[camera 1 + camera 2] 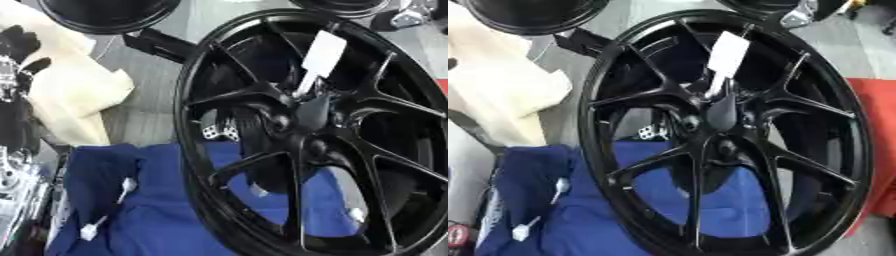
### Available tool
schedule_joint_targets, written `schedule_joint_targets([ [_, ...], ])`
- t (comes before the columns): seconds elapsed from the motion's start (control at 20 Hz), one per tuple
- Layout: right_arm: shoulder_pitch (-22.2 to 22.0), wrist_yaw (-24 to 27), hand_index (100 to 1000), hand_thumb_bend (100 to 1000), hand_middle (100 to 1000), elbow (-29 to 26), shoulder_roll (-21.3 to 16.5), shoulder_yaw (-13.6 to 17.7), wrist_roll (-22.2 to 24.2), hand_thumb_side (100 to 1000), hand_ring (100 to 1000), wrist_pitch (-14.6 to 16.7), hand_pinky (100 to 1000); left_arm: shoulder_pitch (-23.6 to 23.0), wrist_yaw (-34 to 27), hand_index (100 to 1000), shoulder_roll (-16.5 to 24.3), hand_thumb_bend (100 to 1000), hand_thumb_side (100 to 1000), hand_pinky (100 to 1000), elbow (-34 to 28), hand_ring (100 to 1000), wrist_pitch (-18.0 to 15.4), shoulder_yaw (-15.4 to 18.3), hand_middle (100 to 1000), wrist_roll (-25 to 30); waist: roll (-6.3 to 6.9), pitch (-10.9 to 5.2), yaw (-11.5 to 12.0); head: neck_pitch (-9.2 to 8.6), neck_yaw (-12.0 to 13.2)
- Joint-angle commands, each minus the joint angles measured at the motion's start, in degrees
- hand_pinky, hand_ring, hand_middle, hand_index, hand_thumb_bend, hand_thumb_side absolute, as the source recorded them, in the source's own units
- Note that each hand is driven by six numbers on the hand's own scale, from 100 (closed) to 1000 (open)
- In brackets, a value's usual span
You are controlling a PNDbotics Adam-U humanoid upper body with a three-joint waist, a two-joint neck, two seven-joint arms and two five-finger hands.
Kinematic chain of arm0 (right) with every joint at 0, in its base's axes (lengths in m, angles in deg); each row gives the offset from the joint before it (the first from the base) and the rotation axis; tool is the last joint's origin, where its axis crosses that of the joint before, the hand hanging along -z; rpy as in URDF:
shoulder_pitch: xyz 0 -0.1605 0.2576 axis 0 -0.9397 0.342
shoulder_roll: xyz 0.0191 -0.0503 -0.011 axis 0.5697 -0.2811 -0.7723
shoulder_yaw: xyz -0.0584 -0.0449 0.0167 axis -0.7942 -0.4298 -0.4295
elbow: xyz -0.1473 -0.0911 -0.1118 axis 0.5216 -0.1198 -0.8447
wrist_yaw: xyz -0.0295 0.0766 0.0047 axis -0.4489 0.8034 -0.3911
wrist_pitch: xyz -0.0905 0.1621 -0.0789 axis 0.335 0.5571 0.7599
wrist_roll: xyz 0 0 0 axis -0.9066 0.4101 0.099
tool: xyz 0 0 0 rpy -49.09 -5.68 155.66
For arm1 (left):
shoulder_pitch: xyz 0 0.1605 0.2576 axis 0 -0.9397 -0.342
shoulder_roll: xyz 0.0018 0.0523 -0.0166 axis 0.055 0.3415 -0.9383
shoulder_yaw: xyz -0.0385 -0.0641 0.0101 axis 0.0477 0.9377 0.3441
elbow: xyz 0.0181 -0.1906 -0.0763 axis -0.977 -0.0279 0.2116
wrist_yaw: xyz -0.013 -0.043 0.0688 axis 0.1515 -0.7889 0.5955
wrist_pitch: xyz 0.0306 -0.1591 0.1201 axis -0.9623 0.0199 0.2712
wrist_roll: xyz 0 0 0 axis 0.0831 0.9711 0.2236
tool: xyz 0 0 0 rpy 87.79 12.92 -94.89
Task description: Pull the pin out of the wheel hub.
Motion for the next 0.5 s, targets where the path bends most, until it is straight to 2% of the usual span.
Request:
schedule_joint_targets([
  [0.05, 0.9, 0.1, 901, 496, 861, -2.1, -2.4, -0.1, 1.8, 100, 873, 0.6, 873, 0.4, 0.0, 803, 1.0, 141, 762, 774, -1.2, 820, 0.0, 0.3, 711, 0.3, 0.22, -1.05, 0.1, 0.0, 0.0],
  [0.5, 1.4, -0.1, 918, 504, 873, -4.5, -2.5, -1.6, 3.9, 100, 888, 0.8, 880, 0.6, -0.1, 802, 1.0, 142, 764, 775, -1.2, 821, 0.0, 0.1, 711, 0.8, 0.07, -0.58, 0.4, -0.31, 0.0],
])
